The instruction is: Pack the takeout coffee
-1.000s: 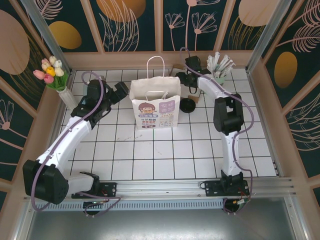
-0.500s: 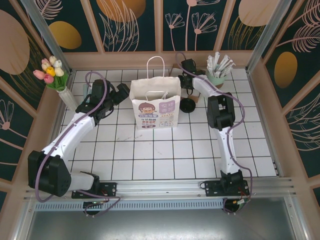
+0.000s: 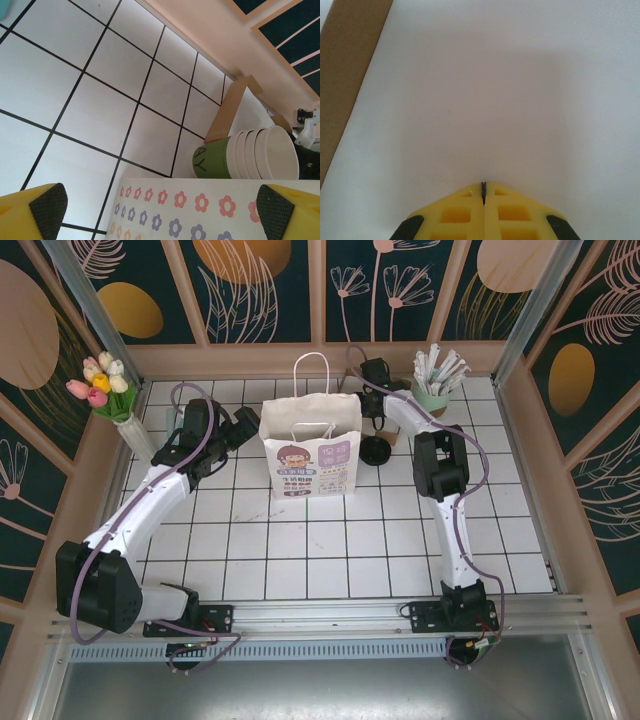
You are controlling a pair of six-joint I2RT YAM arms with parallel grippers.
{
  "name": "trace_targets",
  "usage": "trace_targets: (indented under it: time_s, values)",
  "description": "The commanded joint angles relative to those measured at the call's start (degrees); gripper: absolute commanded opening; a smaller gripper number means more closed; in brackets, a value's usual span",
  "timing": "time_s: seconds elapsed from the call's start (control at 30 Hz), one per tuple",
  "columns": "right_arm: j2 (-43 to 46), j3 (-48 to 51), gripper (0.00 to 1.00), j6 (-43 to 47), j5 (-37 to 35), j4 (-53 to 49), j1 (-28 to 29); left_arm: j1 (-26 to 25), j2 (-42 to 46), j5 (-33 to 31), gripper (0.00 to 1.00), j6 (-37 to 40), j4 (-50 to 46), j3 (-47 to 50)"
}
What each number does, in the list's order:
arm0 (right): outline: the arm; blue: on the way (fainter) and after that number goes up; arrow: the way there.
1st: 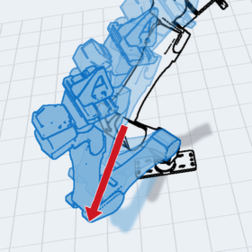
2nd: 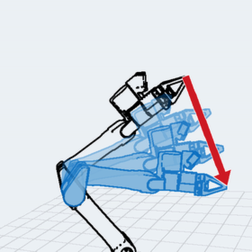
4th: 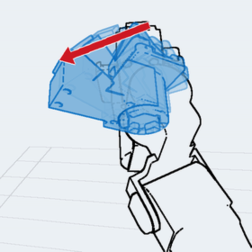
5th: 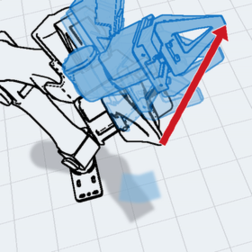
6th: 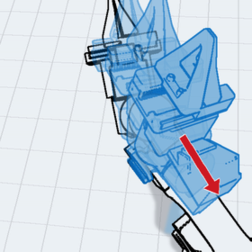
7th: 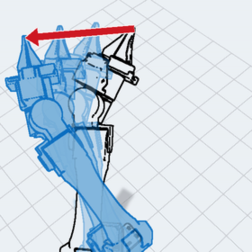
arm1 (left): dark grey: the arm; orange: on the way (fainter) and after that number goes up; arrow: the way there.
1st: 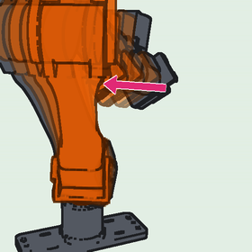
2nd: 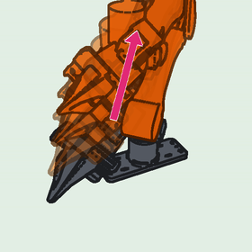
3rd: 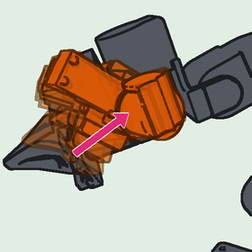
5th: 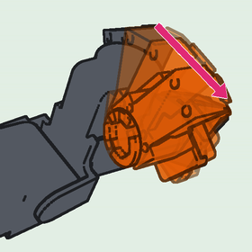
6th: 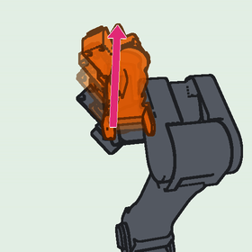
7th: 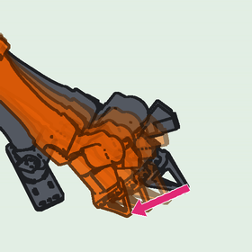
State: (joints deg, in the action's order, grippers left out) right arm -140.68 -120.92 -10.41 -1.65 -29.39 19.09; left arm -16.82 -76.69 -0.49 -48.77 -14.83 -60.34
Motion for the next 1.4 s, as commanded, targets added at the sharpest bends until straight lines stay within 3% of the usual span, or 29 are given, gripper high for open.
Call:
trace_targets:
  time_s: [0.0,0.3,0.33,0.4,0.43,0.5,0.53,0.57,0.73,0.87,1.13,1.27,1.37]
  values:
    - [1.48,-2.04,0.00,1.46,-0.01,-0.58,0.46,0.15,-0.47,0.49,0.99,-0.64,-0.16,-1.10]
    - [8.15,3.20,0.00,2.05,-0.51,0.19,0.43,0.20,0.13,0.23,0.99,-0.45,-0.17,-0.42]
    - [8.43,3.88,0.05,1.78,-0.41,0.13,0.38,0.20,0.28,0.23,0.99,-0.60,-0.03,-0.18]
    - [7.96,4.13,0.40,0.25,-0.54,-1.12,0.24,0.13,0.46,0.32,0.98,-0.79,0.39,0.35]
    - [7.52,4.05,0.50,-0.22,-0.91,-1.73,0.07,0.15,0.53,0.40,0.99,-0.88,0.48,0.46]
    - [6.05,3.00,0.85,-1.32,-1.50,-3.97,0.02,0.20,0.48,0.47,0.99,-0.85,0.50,0.57]
    - [5.36,2.58,0.98,-1.49,-1.39,-4.81,0.09,0.17,0.57,0.49,0.98,-0.82,0.50,0.64]
    - [4.70,2.14,0.99,-1.69,-1.17,-5.80,0.14,0.21,0.66,0.49,0.99,-0.80,0.53,0.74]
    - [2.55,2.71,0.97,-2.51,-0.66,-6.53,0.27,0.13,1.01,0.31,0.99,-0.72,0.77,1.27]
    - [2.43,2.54,0.66,-1.86,-1.44,-6.56,0.37,0.16,1.54,0.32,0.99,-0.57,0.75,1.79]
    - [4.19,1.86,0.35,0.03,-1.61,-6.16,0.43,0.14,2.07,0.06,0.99,-0.61,0.85,2.22]
    - [4.76,2.34,0.15,0.62,-1.16,-5.54,0.48,0.12,1.99,0.18,0.98,-0.52,0.94,2.14]
    - [4.54,2.42,0.06,1.05,-0.82,-5.76,0.43,0.18,1.97,0.27,0.99,-0.36,0.88,2.06]
